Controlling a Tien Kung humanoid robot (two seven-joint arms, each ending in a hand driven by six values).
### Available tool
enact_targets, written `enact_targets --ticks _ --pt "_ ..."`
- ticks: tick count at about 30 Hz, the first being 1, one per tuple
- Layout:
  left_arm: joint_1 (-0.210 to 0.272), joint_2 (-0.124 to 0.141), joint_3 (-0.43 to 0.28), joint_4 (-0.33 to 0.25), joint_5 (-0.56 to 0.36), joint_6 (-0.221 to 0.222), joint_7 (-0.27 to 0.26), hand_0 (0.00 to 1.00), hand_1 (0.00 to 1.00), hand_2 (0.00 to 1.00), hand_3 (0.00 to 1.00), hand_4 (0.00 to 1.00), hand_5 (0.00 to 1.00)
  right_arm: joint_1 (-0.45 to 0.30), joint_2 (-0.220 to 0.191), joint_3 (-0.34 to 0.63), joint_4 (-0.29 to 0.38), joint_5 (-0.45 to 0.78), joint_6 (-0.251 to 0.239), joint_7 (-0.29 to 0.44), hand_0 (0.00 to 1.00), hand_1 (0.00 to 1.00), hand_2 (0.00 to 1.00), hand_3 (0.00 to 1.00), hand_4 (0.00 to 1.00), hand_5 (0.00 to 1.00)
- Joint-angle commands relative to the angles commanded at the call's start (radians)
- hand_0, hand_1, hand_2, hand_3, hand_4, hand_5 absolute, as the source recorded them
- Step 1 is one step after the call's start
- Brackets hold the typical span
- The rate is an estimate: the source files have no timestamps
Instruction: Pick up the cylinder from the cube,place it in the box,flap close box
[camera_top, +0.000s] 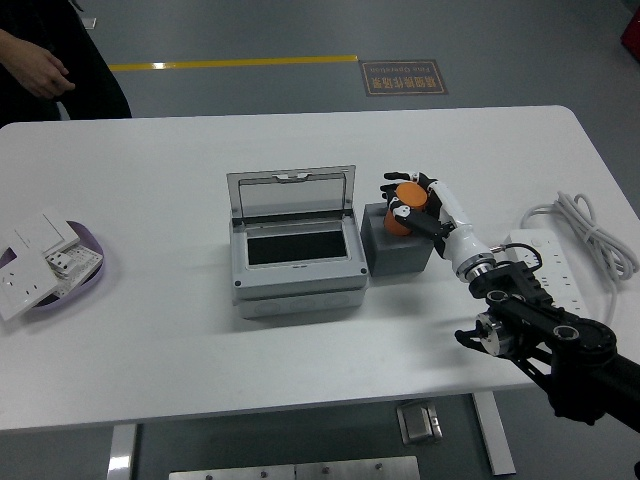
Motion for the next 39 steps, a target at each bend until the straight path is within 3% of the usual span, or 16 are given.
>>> enact_targets --ticks 2,3,8,9,13,20,21,26,27,30,32,33,39 --pt "0.000 0.000 0.000 0.000 0.000 0.000 -0.001 0.610 0.635 0.627 0.633 0.684 0.249 -0.002 -0.002 0.012 0.013 -0.003 -0.008 0.006 0.704 0.659 0.580 0.641 0.434 0.002" --pt "0.000 0.000 0.000 0.000 -0.001 0.001 -0.001 0.610 0.635 0.628 0.633 0.685 0.249 -0.003 -0.003 0.017 0.019 -0.004 -0.011 0.009 0.743 0.619 0.522 0.525 0.078 0.002" --pt "0.001 -0.001 0.002 0.001 -0.005 0.001 -0.004 0.610 0.635 0.628 0.633 0.685 0.249 -0.012 -0.008 0.050 0.053 -0.013 -0.031 0.025 0.743 0.619 0.522 0.525 0.078 0.002" --pt "0.001 -0.001 0.002 0.001 -0.005 0.001 -0.004 0.610 0.635 0.628 0.632 0.685 0.248 -0.016 -0.010 0.058 0.064 -0.022 -0.039 0.027 0.707 0.595 0.501 0.457 0.040 0.002" --pt "0.003 -0.002 0.002 0.001 -0.005 0.002 -0.004 0.610 0.635 0.628 0.632 0.685 0.248 -0.029 -0.019 0.085 0.114 -0.083 -0.082 0.026 0.707 0.595 0.501 0.457 0.040 0.002" --pt "0.004 -0.003 0.000 0.001 -0.004 0.002 -0.003 0.610 0.635 0.628 0.633 0.684 0.246 -0.039 -0.034 0.109 0.255 -0.292 -0.155 -0.074 0.668 0.589 0.495 0.430 0.053 0.002" --pt "0.005 -0.003 0.000 0.001 -0.004 0.002 -0.003 0.610 0.635 0.628 0.634 0.684 0.246 -0.038 -0.035 0.106 0.278 -0.331 -0.161 -0.095 0.342 0.382 0.436 0.363 0.081 0.002" --pt "0.005 -0.003 -0.002 0.001 0.000 0.002 -0.001 0.610 0.635 0.628 0.634 0.684 0.246 -0.024 -0.032 0.077 0.381 -0.512 -0.179 -0.201 0.342 0.382 0.436 0.363 0.081 0.002" --pt "0.005 -0.003 -0.003 0.001 0.000 0.002 -0.001 0.610 0.635 0.628 0.633 0.684 0.247 -0.020 -0.030 0.068 0.400 -0.551 -0.183 -0.224 0.166 0.244 0.399 0.330 0.012 0.002" --pt "0.005 -0.003 -0.002 0.001 0.000 0.002 -0.001 0.610 0.635 0.628 0.633 0.684 0.247 -0.003 -0.022 0.035 0.437 -0.655 -0.185 -0.288 0.166 0.244 0.399 0.330 0.012 0.002" --pt "0.005 -0.004 -0.002 0.001 0.000 0.002 0.000 0.610 0.635 0.628 0.633 0.684 0.247 0.009 -0.016 0.012 0.449 -0.723 -0.180 -0.328 0.166 0.244 0.399 0.330 0.012 0.002" --pt "0.005 -0.004 -0.002 0.001 0.000 0.002 0.000 0.610 0.635 0.628 0.633 0.685 0.248 0.016 -0.013 0.000 0.452 -0.757 -0.176 -0.348 0.090 0.202 0.385 0.315 0.006 0.002" --pt "0.005 -0.003 -0.005 0.001 0.004 0.001 0.002 0.610 0.635 0.628 0.633 0.684 0.250 0.056 -0.005 -0.071 0.445 -0.924 -0.139 -0.436 0.086 0.199 0.384 0.318 0.008 0.002"
